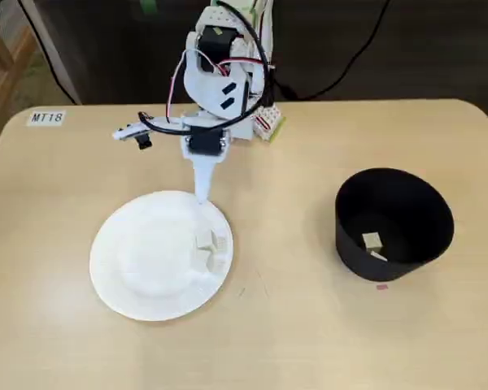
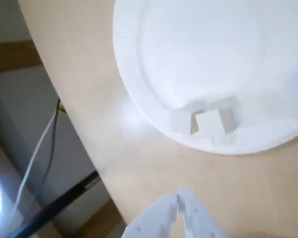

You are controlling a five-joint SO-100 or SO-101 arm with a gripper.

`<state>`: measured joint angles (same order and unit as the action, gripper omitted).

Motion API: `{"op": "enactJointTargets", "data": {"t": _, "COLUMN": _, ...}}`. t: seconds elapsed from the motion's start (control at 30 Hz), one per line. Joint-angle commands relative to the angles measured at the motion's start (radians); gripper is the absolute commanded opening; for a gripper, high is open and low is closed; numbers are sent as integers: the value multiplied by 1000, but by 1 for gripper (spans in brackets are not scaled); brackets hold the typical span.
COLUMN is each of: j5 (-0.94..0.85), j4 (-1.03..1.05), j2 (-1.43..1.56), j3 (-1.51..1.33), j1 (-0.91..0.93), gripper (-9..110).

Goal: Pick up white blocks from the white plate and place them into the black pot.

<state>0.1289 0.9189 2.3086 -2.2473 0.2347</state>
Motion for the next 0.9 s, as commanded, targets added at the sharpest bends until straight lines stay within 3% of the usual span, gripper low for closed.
{"op": "enactJointTargets", "data": {"t": 0.0, "j5": 371, "j4": -17, "j2": -40, "j3": 23, "j1": -35, "gripper": -2}}
{"op": "enactJointTargets", "data": {"t": 0.2, "j5": 845, "j4": -3, "j2": -94, "j3": 26, "j1": -72, "gripper": -2}}
{"op": "enactJointTargets", "data": {"t": 0.3, "j5": 956, "j4": 18, "j2": -117, "j3": 26, "j1": -55, "gripper": -2}}
{"op": "enactJointTargets", "data": {"t": 0.8, "j5": 847, "j4": 314, "j2": -643, "j3": 523, "j1": 6, "gripper": -2}}
{"op": "enactJointTargets", "data": {"t": 0.87, "j5": 844, "j4": 420, "j2": -726, "j3": 634, "j1": 11, "gripper": 5}}
